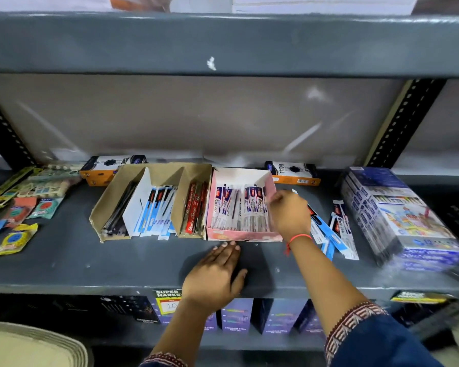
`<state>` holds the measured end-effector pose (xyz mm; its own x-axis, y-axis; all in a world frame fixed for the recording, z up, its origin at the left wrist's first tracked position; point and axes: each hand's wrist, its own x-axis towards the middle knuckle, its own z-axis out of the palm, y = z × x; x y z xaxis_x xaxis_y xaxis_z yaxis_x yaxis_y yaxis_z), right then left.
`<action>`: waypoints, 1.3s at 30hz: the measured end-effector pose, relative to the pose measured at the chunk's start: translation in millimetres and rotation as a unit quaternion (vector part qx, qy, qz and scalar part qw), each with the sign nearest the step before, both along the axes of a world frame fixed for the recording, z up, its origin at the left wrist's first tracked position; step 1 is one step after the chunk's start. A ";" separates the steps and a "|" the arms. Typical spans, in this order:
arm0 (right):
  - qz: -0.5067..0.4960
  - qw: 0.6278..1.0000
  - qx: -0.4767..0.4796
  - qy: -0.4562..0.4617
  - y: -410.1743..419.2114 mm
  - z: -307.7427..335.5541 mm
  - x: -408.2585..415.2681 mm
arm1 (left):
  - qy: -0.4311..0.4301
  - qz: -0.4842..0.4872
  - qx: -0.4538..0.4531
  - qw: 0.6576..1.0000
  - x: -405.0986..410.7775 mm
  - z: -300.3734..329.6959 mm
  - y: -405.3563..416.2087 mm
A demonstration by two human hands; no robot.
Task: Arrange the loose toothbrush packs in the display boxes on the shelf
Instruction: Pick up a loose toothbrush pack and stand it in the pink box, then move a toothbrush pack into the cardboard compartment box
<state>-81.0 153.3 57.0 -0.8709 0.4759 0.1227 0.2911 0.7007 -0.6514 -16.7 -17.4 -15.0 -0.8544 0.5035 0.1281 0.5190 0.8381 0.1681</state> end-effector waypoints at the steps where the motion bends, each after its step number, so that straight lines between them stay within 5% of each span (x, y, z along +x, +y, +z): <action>1: -0.037 0.999 -0.012 0.021 12.6 -0.4 5.8 | 0.004 0.000 0.000 1.000 -0.4 -2.2 -0.8; 3: -0.093 0.996 -0.005 0.003 43.8 -6.6 19.0 | 0.003 0.004 0.002 1.000 -1.6 -3.9 -0.3; 7: -0.089 0.975 0.095 -0.182 87.2 -24.5 40.1 | -0.004 0.018 0.014 1.000 -1.0 -3.3 1.1; 11: -0.077 0.974 0.084 -0.198 99.1 -32.3 39.2 | -0.017 0.021 0.012 1.000 0.3 -1.5 0.8; 16: -0.079 0.983 -0.017 -0.162 110.6 -32.3 31.9 | -0.012 0.026 0.016 0.999 1.1 -1.3 1.3; 19: -0.088 0.979 -0.175 -0.049 107.9 -27.3 35.2 | -0.001 0.021 0.022 1.000 2.0 -2.2 1.6; 22: -0.045 0.908 -0.414 0.056 82.1 -13.7 53.6 | 0.008 0.015 0.021 1.000 1.1 -5.0 0.9; 24: -0.002 0.870 -0.488 0.065 57.7 -6.2 67.7 | 0.010 0.016 0.022 1.000 0.8 -5.4 0.9; 28: 0.077 0.840 -0.536 0.043 15.3 6.1 90.0 | 0.007 0.021 0.019 1.000 0.9 -5.6 0.6; 39: 0.137 0.829 -0.541 0.039 -29.2 7.8 104.2 | 0.014 -0.004 0.044 0.999 4.7 -0.9 -0.4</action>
